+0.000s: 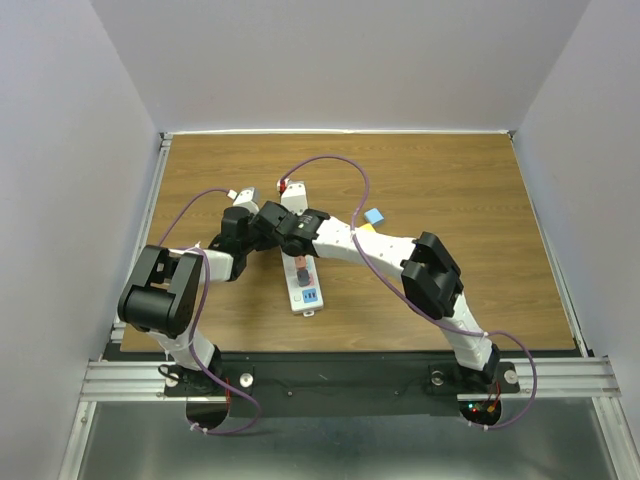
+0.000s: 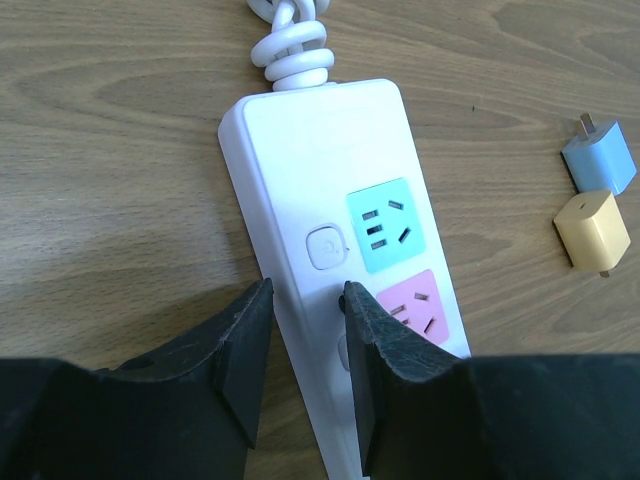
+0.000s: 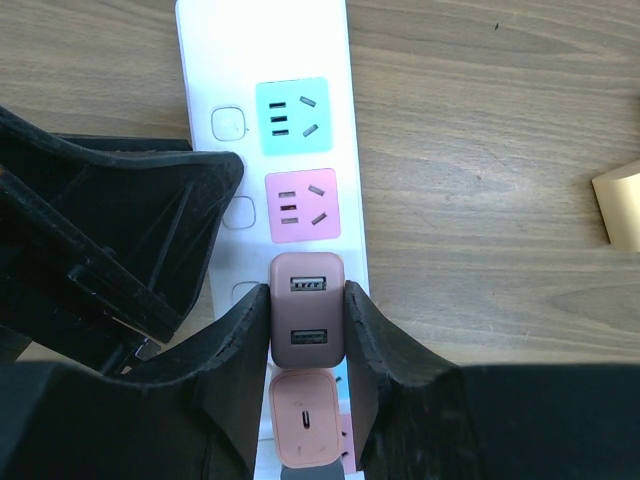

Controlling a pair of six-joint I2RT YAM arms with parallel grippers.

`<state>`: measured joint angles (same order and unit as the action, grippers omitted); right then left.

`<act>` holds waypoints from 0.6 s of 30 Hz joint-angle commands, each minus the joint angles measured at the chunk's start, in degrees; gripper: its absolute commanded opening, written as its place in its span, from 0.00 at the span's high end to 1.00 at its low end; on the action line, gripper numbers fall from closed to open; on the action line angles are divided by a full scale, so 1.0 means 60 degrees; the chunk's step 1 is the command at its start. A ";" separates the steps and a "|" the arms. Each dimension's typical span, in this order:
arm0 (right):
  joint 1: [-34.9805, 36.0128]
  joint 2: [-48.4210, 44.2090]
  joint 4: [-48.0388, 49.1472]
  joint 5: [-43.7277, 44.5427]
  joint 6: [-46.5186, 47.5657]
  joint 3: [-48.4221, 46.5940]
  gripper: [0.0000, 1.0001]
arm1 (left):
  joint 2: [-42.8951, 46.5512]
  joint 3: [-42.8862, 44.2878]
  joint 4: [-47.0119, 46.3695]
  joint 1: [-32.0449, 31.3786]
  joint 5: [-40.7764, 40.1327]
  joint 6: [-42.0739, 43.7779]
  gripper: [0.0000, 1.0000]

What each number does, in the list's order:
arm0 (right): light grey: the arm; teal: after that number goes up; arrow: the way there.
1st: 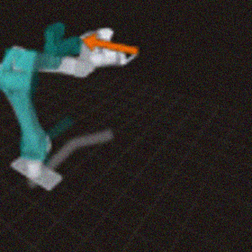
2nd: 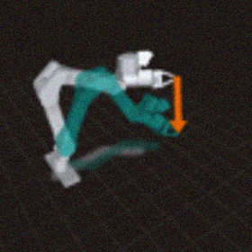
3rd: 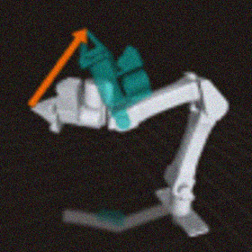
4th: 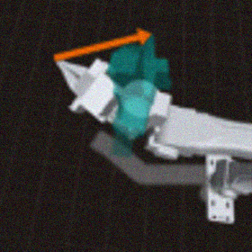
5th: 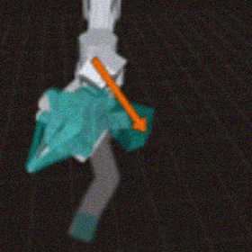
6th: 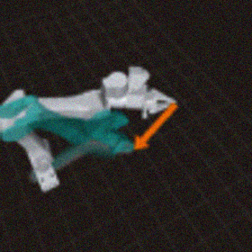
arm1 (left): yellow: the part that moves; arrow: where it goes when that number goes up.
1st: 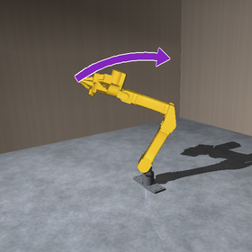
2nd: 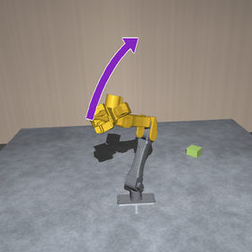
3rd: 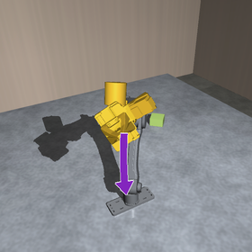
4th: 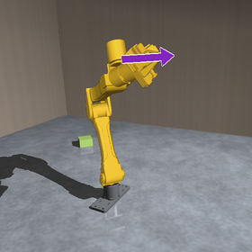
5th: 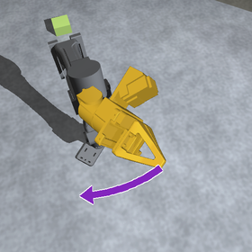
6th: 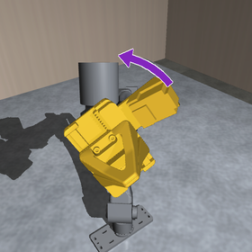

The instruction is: Insert the plug

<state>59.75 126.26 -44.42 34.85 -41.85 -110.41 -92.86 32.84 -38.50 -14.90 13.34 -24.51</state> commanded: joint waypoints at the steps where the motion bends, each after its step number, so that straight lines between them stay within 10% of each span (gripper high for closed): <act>1: 0.0164 0.0680 -0.0579 -0.0682 -0.0218 0.0473 1.00 | -0.0080 0.0254 -0.0028 0.0066 0.0076 0.0145 0.56; 18: 0.0164 0.0842 -0.0579 0.0227 0.0148 -0.0201 1.00 | -0.0124 0.0283 -0.0043 0.0139 0.0237 0.0145 0.56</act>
<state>60.29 127.17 -44.31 37.21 -41.15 -111.61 -93.17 33.04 -38.57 -14.50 14.37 -24.51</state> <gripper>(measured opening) 0.375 0.446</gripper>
